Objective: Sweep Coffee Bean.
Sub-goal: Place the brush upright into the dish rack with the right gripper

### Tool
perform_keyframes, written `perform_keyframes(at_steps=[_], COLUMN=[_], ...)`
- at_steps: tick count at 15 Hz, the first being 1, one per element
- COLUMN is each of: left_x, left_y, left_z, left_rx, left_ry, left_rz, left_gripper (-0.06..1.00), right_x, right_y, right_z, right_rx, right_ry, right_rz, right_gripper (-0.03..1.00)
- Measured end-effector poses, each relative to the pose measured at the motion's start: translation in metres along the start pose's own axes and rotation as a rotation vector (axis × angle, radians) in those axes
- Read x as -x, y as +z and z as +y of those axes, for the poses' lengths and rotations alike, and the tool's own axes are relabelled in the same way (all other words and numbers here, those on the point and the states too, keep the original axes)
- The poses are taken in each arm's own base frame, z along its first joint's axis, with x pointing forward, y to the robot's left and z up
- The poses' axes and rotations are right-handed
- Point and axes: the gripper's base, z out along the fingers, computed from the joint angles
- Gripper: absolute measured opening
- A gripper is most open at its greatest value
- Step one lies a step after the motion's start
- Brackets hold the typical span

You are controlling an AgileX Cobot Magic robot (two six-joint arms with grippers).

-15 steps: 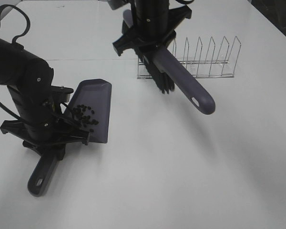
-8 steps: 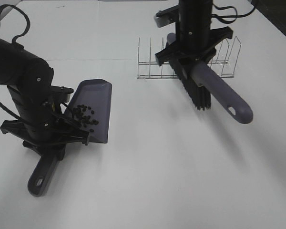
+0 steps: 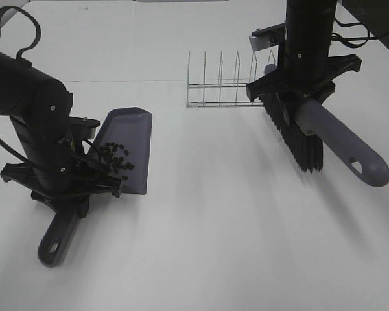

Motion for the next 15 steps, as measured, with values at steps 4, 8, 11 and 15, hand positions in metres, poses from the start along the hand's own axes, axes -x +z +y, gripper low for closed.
perform_keyframes(at_steps=[4,8,11,15], left_x=[0.0,0.0,0.0,0.0], left_y=[0.0,0.0,0.0,0.0], left_z=[0.0,0.0,0.0,0.0], left_rx=[0.0,-0.001,0.0,0.0], left_ry=[0.0,-0.001,0.0,0.004], left_rz=[0.0,0.0,0.001,0.002], left_gripper=[0.35,0.35,0.35,0.35], right_x=[0.011,0.028,0.042,0.058], right_y=[0.011,0.02,0.027,0.038], right_z=[-0.02,-0.028,-0.025,-0.022], right_rx=[0.003,0.012,0.02,0.021], right_ry=[0.058,0.09,0.096,0.1], right_rz=[0.007,-0.013,-0.035,-0.051], right_gripper=[0.3,0.3,0.3,0.3])
